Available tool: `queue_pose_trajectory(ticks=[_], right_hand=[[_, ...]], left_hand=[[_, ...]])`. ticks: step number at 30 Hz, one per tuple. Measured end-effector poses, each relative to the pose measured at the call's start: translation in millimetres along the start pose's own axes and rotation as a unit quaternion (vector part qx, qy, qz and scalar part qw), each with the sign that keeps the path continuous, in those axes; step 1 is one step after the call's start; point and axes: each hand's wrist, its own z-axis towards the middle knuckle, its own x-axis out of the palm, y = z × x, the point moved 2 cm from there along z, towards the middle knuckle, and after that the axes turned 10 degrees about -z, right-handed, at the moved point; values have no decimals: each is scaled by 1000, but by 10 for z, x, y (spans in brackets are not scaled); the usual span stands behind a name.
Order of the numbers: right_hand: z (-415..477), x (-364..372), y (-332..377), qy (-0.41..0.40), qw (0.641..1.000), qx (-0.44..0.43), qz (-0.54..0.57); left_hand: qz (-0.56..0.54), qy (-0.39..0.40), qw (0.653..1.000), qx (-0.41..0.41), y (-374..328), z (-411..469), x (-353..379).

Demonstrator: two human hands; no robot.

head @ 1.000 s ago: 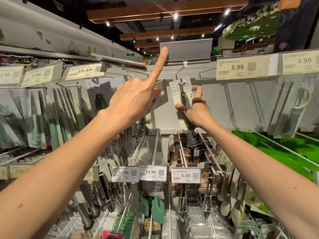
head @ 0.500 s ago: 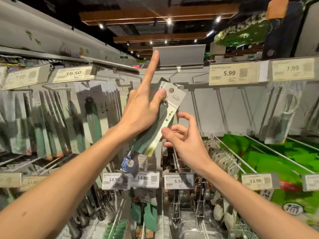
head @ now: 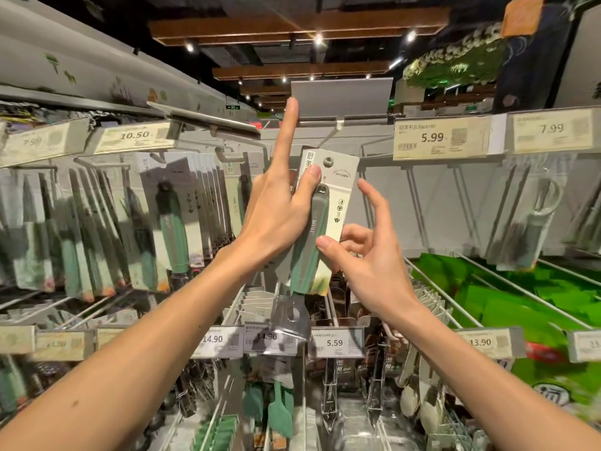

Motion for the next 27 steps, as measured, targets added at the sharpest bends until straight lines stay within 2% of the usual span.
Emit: queue_pose_trajectory(ticks=[5,8,15,19,24,27], right_hand=[[10,-71,1,11,1000,13,-24],[63,-90,-32,-14,998,8,-61],[61,-133,-124,-17,998,20,-54],[124,-195,-282,-35,990,12,-133],[358,-139,-395,-20,985,16,-168],[555,-106,-510,-1,985,31,-168]], left_hand=[[25,-31,999,5,41,-8,89],[29,-42,999,-7,51,1,108],[38,-50,998,2,-78,-42,163],[-82,-61,986,-135,34,-431,275],[-133,-108,953,-248,358,-413,437],[-105,-99,951,-273,548,-273,481]])
